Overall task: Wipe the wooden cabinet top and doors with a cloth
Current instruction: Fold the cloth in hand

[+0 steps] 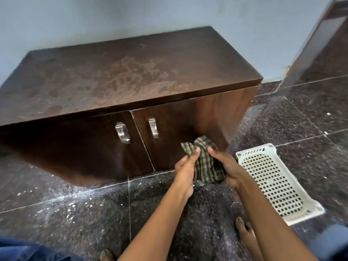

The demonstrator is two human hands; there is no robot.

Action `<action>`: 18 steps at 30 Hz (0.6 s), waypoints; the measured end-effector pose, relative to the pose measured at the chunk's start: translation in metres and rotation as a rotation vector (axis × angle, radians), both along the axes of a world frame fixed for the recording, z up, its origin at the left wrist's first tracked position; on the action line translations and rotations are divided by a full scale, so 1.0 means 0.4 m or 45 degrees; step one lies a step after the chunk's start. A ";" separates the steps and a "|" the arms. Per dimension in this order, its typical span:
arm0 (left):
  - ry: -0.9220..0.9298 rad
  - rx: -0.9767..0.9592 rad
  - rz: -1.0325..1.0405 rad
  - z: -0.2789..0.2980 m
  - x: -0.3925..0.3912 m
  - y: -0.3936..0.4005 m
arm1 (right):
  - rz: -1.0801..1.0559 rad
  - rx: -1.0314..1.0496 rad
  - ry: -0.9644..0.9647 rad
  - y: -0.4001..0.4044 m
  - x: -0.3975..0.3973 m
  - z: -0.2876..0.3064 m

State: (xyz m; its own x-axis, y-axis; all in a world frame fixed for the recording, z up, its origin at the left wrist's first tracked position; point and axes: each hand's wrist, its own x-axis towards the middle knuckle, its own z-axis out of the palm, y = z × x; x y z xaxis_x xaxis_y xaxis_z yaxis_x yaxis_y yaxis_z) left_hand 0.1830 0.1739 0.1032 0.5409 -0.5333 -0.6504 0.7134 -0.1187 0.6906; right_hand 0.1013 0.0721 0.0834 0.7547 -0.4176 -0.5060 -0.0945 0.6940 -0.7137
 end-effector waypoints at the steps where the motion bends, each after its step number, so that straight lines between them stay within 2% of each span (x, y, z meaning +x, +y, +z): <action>1: 0.030 0.012 -0.004 -0.006 -0.010 -0.017 | -0.043 0.025 -0.005 -0.008 -0.012 -0.006; 4: 0.119 0.042 -0.009 -0.036 -0.056 -0.087 | -0.136 0.051 0.045 -0.054 -0.062 -0.029; 7: 0.201 0.116 -0.022 -0.080 -0.111 -0.148 | -0.148 -0.085 0.260 -0.115 -0.128 -0.052; 10: 0.242 0.215 -0.085 -0.129 -0.182 -0.212 | -0.186 -0.153 0.345 -0.186 -0.208 -0.083; 13: 0.187 0.327 -0.122 -0.180 -0.258 -0.280 | -0.228 -0.262 0.507 -0.248 -0.276 -0.124; 18: 0.052 0.376 -0.395 -0.226 -0.356 -0.384 | -0.409 -0.385 0.773 -0.326 -0.383 -0.219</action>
State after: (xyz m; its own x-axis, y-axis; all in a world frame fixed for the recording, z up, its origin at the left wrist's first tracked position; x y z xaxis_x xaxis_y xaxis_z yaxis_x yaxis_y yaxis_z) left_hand 0.0405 0.0201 0.0129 0.3549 -0.4544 -0.8170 0.6388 -0.5202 0.5669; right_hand -0.0520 -0.0582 -0.0044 0.1971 -0.7571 -0.6229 -0.3584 0.5357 -0.7646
